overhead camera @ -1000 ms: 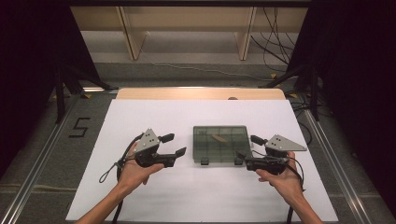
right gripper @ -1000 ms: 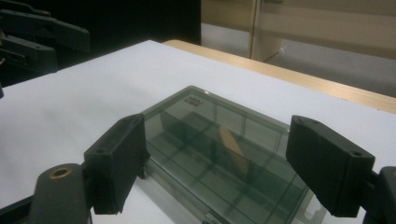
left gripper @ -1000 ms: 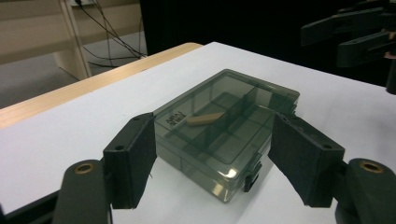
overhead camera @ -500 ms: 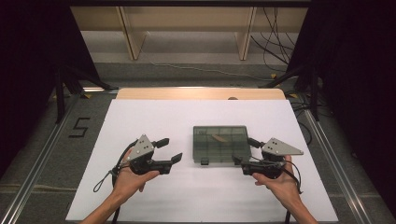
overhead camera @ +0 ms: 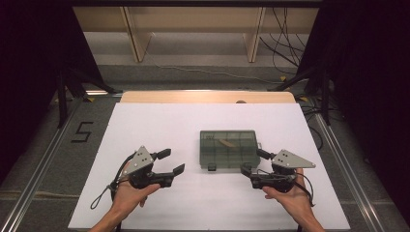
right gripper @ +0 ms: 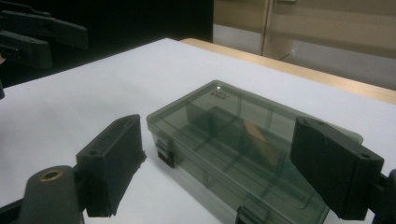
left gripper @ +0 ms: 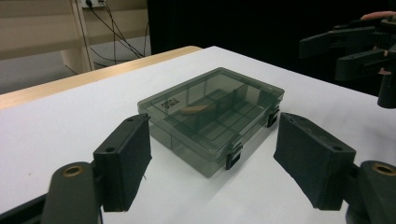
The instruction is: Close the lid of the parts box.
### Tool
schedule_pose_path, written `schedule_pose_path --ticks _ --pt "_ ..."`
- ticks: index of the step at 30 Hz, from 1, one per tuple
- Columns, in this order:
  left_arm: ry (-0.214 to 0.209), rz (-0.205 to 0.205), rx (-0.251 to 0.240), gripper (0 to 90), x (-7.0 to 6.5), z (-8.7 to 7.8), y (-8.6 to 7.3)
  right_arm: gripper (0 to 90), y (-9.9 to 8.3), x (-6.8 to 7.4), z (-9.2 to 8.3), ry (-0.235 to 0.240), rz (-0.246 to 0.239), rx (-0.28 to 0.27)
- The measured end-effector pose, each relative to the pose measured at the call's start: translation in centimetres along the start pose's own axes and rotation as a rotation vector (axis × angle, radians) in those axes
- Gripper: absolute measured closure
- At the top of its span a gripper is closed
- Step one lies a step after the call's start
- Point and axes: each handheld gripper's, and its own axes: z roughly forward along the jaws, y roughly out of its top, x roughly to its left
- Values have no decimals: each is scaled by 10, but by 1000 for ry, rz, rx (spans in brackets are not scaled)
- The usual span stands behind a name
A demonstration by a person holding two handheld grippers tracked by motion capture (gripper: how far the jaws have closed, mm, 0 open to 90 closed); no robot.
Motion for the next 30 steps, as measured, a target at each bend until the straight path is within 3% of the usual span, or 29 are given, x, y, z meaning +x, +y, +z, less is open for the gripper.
schedule_pose_path --ticks 3,4,7,17,26,30 --pt "12 7 3 250 -1 -2 0 175 0 1 1 -4 -5 -6" --pt "8 -6 -6 239 -2 -2 0 172 0 3 2 16 3 -4" --pt "13 34 -17 233 -5 -5 2 169 0 5 2 10 -14 -8" --pt "10 16 -13 205 -3 -4 -1 162 1 4 0 18 -17 -48" --pt "7 31 -8 205 -5 -3 -2 162 0 4 1 19 -22 -38" --pt "7 19 -10 205 -5 -3 -2 162 0 3 1 18 -28 -30"
